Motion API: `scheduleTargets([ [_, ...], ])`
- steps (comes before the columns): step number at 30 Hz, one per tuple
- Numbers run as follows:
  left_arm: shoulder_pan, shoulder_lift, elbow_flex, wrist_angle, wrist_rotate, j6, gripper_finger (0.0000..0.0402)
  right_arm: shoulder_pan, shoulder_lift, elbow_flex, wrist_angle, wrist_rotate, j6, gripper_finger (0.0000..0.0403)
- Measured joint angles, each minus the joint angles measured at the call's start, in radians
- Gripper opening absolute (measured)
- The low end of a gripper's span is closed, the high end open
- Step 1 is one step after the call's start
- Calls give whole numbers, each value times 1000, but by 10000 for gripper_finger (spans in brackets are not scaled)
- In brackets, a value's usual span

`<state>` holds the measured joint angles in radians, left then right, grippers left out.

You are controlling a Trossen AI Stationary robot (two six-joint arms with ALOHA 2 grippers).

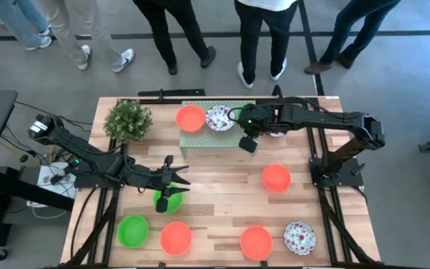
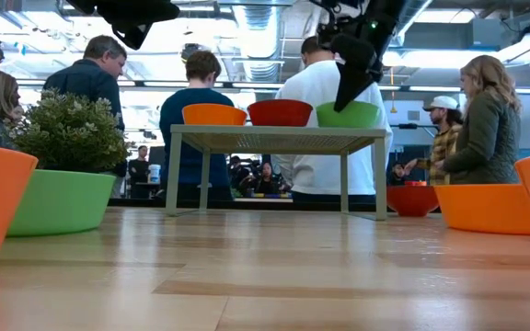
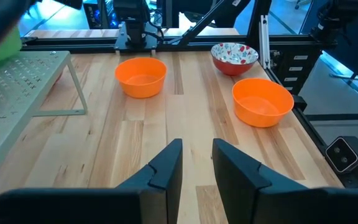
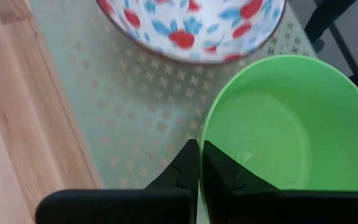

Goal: Pick & Place Mini bowls
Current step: Put the top right green bowl on the shelf

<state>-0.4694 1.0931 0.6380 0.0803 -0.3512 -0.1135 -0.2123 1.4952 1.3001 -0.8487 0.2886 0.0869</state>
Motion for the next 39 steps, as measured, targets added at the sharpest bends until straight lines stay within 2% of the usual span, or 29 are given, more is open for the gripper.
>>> scheduleTargets([
  [14,0,0,0,7,0,0,89,0,0,-13,27,-1,-11,2],
  [21,0,0,0,8,0,0,89,0,0,-13,31,-4,-8,16],
  [29,0,0,0,12,0,0,89,-5,0,-13,46,-75,-34,3],
  [39,0,0,0,18,0,0,89,-13,0,-13,50,-79,-42,25],
])
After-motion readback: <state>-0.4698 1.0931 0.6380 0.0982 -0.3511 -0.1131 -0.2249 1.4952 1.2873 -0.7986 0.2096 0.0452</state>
